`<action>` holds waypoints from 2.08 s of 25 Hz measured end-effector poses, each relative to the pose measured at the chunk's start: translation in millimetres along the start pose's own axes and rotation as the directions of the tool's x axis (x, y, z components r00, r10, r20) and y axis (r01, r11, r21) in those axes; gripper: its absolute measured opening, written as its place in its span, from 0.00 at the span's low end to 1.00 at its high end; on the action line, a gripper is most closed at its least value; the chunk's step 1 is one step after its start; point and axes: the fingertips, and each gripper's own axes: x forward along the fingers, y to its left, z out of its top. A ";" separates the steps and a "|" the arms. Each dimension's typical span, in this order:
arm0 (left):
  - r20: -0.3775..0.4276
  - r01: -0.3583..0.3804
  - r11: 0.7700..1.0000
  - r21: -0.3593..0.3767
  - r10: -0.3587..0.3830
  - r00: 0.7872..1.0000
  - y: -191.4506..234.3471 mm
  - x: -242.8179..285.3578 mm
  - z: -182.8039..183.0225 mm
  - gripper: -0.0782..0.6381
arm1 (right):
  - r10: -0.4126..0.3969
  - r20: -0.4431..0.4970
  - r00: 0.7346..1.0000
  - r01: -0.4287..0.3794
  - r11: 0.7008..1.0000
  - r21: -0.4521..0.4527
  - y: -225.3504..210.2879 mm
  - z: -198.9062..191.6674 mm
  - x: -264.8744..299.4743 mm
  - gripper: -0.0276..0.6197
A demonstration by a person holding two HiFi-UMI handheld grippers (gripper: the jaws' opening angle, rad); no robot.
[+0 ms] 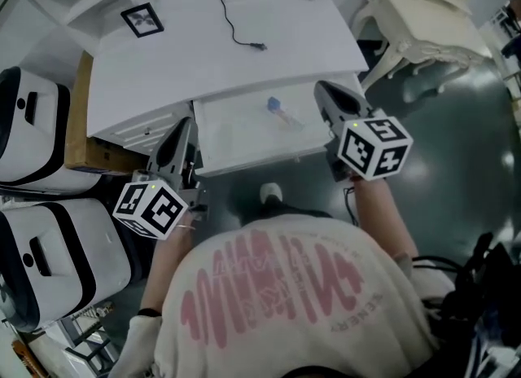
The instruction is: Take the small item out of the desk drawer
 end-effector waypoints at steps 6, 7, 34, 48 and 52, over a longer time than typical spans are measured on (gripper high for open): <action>-0.077 -0.067 0.998 -0.015 0.066 0.995 29.9 45.6 -30.9 0.15 | 0.141 -0.013 0.990 -0.141 0.990 0.027 -20.4 -13.2 47.6 0.07; -0.089 -0.078 0.997 -0.021 0.076 0.993 34.7 50.4 -37.8 0.15 | 0.169 -0.031 0.985 -0.168 0.985 0.026 -21.7 -19.2 54.5 0.07; -0.283 -0.280 0.957 -0.080 0.247 0.927 128.2 71.1 -107.3 0.15 | 0.245 -0.604 0.758 -0.349 0.935 -0.059 -41.6 -186.1 158.6 0.14; -0.284 -0.321 0.942 -0.098 0.283 0.916 134.9 53.1 -117.9 0.15 | 0.176 -0.751 0.636 -0.388 0.914 -0.115 -38.4 -233.4 153.5 0.38; -0.283 -0.336 0.936 -0.107 0.295 0.912 137.0 46.6 -121.1 0.15 | 0.154 -0.761 0.630 -0.376 0.918 -0.125 -40.8 -239.1 156.0 0.37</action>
